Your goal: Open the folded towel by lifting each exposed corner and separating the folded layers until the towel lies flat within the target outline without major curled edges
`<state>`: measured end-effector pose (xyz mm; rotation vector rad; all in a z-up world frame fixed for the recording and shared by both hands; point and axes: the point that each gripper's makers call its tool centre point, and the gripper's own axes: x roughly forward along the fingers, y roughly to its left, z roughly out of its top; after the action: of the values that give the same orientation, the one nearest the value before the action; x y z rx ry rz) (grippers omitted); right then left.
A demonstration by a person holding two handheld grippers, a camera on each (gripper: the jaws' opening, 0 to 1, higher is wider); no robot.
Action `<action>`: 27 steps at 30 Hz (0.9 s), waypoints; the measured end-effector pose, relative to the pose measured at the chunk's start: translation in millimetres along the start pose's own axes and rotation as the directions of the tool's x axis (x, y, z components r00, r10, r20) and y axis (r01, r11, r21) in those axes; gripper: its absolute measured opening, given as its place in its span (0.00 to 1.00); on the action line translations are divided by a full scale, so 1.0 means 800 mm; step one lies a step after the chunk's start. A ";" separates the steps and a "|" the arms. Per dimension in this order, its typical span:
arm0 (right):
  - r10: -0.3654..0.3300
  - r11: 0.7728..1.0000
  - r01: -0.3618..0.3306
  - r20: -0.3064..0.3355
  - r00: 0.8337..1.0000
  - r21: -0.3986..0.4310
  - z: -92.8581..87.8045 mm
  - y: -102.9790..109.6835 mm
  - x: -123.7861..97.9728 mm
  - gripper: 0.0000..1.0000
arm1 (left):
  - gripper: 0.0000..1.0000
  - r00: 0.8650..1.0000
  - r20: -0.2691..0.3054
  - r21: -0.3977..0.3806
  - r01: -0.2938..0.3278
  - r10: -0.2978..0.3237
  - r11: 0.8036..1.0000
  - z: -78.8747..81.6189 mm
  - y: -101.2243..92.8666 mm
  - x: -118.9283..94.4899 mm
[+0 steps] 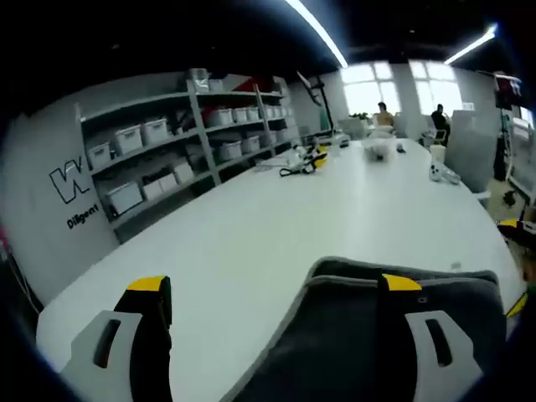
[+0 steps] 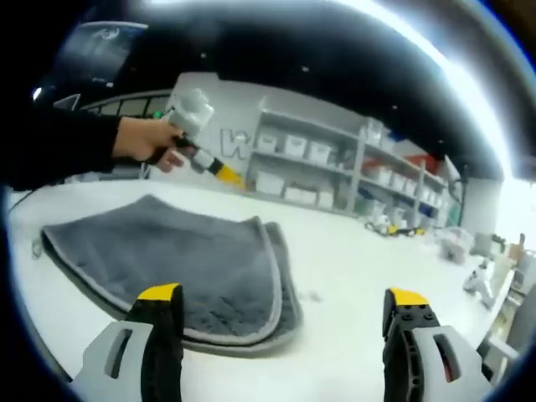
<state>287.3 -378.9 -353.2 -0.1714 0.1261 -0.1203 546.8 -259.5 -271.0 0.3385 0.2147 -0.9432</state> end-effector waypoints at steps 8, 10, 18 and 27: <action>0.040 0.999 -0.040 0.018 0.999 -0.003 0.026 0.010 0.001 1.00 | 1.00 0.997 0.062 -0.017 -0.035 0.036 0.999 0.018 0.016 -0.072; 0.069 0.998 -0.069 0.041 0.997 0.001 0.040 0.020 0.000 1.00 | 1.00 0.994 0.103 -0.034 -0.042 0.045 0.999 0.024 0.021 -0.099; 0.124 0.992 -0.124 0.054 0.991 0.006 0.064 0.044 0.011 1.00 | 1.00 0.979 0.158 -0.075 -0.118 0.128 0.990 0.011 0.056 -0.219; 0.133 0.991 -0.134 0.075 0.988 0.010 0.072 0.057 0.016 1.00 | 1.00 0.963 0.175 -0.128 -0.182 0.203 0.975 -0.039 0.092 -0.293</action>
<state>312.2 -326.4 -306.4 -0.1513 0.0624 0.0190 471.9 -31.3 -210.1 0.1626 0.0594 -0.7610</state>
